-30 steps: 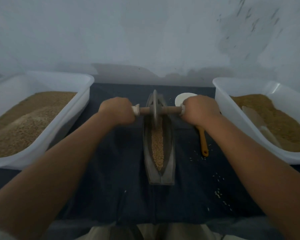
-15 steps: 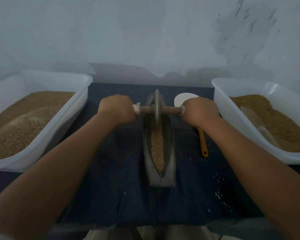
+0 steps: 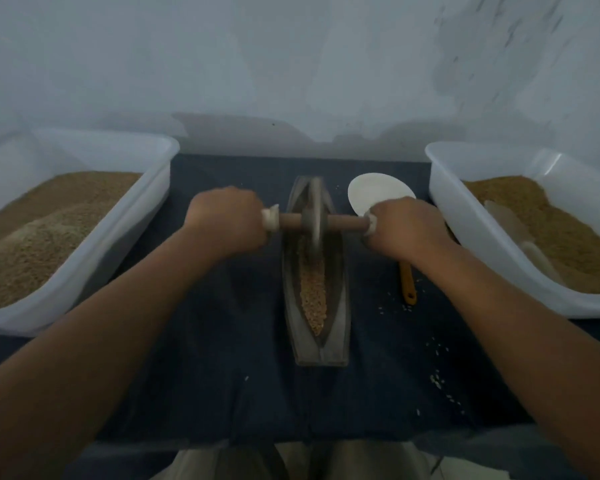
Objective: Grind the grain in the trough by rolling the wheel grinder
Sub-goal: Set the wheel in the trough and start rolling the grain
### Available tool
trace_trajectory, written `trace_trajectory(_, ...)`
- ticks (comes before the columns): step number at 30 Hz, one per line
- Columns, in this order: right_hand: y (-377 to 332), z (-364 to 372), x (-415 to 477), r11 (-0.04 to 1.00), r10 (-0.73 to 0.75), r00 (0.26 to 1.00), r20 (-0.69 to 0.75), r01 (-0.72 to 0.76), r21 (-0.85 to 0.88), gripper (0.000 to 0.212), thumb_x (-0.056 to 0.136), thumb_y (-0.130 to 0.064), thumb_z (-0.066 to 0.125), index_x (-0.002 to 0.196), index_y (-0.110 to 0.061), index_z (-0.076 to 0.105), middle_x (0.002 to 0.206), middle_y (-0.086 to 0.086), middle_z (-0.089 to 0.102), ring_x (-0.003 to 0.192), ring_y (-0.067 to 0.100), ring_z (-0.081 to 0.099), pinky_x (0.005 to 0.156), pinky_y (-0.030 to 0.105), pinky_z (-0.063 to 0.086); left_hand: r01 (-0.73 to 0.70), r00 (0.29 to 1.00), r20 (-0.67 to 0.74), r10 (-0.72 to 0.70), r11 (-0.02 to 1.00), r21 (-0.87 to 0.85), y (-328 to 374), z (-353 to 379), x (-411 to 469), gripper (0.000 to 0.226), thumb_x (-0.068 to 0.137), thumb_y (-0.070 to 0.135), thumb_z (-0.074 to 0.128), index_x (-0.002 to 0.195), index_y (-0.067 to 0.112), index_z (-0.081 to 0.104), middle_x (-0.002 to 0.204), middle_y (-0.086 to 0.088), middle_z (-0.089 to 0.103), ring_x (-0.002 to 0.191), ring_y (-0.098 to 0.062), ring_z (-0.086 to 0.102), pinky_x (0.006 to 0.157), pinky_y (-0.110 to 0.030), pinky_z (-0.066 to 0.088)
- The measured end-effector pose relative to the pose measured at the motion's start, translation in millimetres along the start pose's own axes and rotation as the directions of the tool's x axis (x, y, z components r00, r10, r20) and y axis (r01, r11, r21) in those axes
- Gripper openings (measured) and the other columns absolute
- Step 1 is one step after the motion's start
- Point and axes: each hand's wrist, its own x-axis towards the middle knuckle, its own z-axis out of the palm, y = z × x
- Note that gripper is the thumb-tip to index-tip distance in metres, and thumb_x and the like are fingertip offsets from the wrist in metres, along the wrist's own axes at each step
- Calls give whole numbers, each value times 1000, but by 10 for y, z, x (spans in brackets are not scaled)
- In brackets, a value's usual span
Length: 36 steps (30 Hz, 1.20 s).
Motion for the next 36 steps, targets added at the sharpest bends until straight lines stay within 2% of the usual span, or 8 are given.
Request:
trace_trajectory(5,32,36,102,999,12,988,154,-19,49,25,92,-45,59,74,-29,58,78,-5,65,70,14,60,66,36,55,-61,996,72,61,998,-3,45,-183,105,23,80,46,64,74,24,60,72,6,57,70,-23,59,66,-33,48)
trace_trajectory(8,112,-78,-369,992,-96,961,260,72,102,21,80,-46,58,71,-29,63,64,-7,65,59,7,62,54,32,52,-166,982,83,170,985,-53,-68,-101,-377,25,73,51,57,64,28,55,65,10,57,61,-15,57,56,-29,42)
trace_trajectory(12,129,-90,-668,988,-151,979,140,143,64,24,70,-54,48,65,-33,58,56,-11,57,51,3,55,45,25,34,-168,986,10,169,984,-59,-176,73,-730,32,70,61,52,60,30,51,53,12,48,47,-2,43,45,-22,24)
trace_trajectory(18,-28,-50,164,999,-9,993,-116,4,-49,28,94,-44,54,72,-27,59,65,-7,56,59,12,52,56,32,46,69,996,71,-63,993,-95,-47,104,124,27,79,49,59,72,23,61,75,6,63,65,-18,58,61,-32,45)
trace_trajectory(24,36,-189,-189,988,-150,981,120,146,41,23,81,-49,54,68,-30,59,64,-8,61,58,9,58,51,29,42,-44,988,138,68,985,-167,-142,139,-293,29,74,53,57,66,26,60,66,10,60,60,-10,57,52,-27,39)
trace_trajectory(28,110,-165,-686,969,-241,970,41,238,58,38,72,-61,35,60,-30,54,52,-9,54,46,3,50,43,29,40,-118,992,29,123,983,-138,-215,171,-871,37,64,65,42,62,30,54,52,12,51,47,-2,46,44,-21,26)
trace_trajectory(31,49,-116,-392,988,-154,984,94,155,-8,28,86,-51,51,67,-32,58,63,-9,60,57,6,56,51,30,46,-82,996,35,84,994,-71,-115,122,-582,36,71,61,45,64,27,55,61,11,55,53,-10,50,49,-24,31)
trace_trajectory(36,-42,-50,200,999,38,998,-54,-39,-22,27,97,-43,52,77,-27,60,79,-3,64,72,19,59,71,38,54,52,998,50,-48,996,-77,-16,18,248,26,81,48,60,74,22,61,77,4,62,69,-23,57,67,-34,47)
